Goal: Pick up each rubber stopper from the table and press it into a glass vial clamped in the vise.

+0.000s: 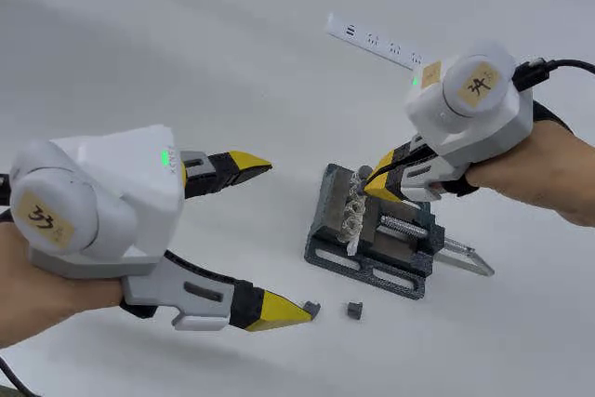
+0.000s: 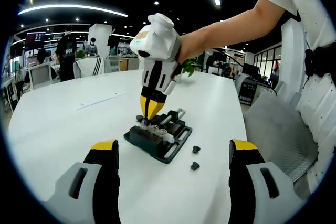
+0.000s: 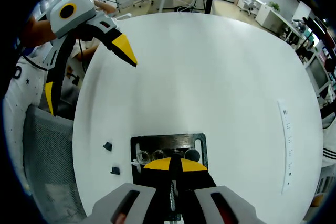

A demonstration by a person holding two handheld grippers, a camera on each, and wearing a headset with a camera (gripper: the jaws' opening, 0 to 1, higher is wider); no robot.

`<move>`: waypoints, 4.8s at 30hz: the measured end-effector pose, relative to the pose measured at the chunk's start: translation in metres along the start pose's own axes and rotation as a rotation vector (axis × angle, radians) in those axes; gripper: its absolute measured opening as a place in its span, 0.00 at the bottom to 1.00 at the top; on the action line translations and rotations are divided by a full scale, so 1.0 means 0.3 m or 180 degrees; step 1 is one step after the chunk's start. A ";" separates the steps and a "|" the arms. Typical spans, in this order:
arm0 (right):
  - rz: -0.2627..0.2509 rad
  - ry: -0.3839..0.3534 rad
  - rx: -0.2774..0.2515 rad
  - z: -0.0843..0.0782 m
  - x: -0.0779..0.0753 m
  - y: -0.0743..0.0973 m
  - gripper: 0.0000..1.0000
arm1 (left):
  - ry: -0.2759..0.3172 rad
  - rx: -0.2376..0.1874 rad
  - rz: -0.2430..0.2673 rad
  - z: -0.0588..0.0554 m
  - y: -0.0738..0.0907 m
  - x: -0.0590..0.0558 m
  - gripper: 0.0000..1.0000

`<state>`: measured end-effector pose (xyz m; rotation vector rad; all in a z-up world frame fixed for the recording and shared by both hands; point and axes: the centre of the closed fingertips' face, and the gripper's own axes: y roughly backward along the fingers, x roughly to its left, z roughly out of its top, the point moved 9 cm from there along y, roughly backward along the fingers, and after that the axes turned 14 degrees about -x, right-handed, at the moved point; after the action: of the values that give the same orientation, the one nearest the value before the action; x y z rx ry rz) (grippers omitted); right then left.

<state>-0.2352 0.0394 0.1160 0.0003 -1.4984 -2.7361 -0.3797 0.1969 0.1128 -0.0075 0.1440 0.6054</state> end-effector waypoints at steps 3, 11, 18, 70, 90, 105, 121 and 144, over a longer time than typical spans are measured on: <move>0.0017 -0.0003 0.0006 0.001 0.002 0.000 0.00 | 0.0000 -0.0004 -0.0001 -0.002 0.000 0.002 0.85; 0.0048 -0.0012 0.0053 0.007 -0.005 -0.005 0.00 | 0.0008 -0.0028 -0.0002 -0.003 -0.010 0.003 0.85; 0.0054 0.0001 0.0091 0.008 -0.007 -0.009 0.00 | 0.0010 -0.0039 -0.0013 -0.001 -0.017 0.003 0.85; 0.0230 0.0040 0.0384 0.035 -0.024 -0.031 0.00 | -0.0002 -0.0138 -0.0002 0.009 -0.038 0.029 0.85; 0.0204 0.0073 0.0460 0.039 -0.015 -0.042 0.00 | -0.0005 -0.0137 -0.0005 0.017 -0.041 0.020 0.84; 0.0187 0.0130 0.0477 0.045 -0.007 -0.041 0.00 | -0.0056 -0.0083 -0.0076 0.038 -0.060 -0.004 0.84; 0.0056 -0.0025 0.0120 0.021 -0.002 -0.023 0.00 | -0.0118 0.0102 -0.0094 0.046 -0.027 -0.032 0.85; -0.0073 -0.0096 -0.0194 -0.008 0.026 0.038 0.02 | -0.0182 0.0197 -0.0123 0.066 -0.023 -0.056 0.85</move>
<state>-0.2428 0.0312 0.1244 -0.0251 -1.4303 -2.8109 -0.3869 0.1827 0.1346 0.0668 0.1067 0.5618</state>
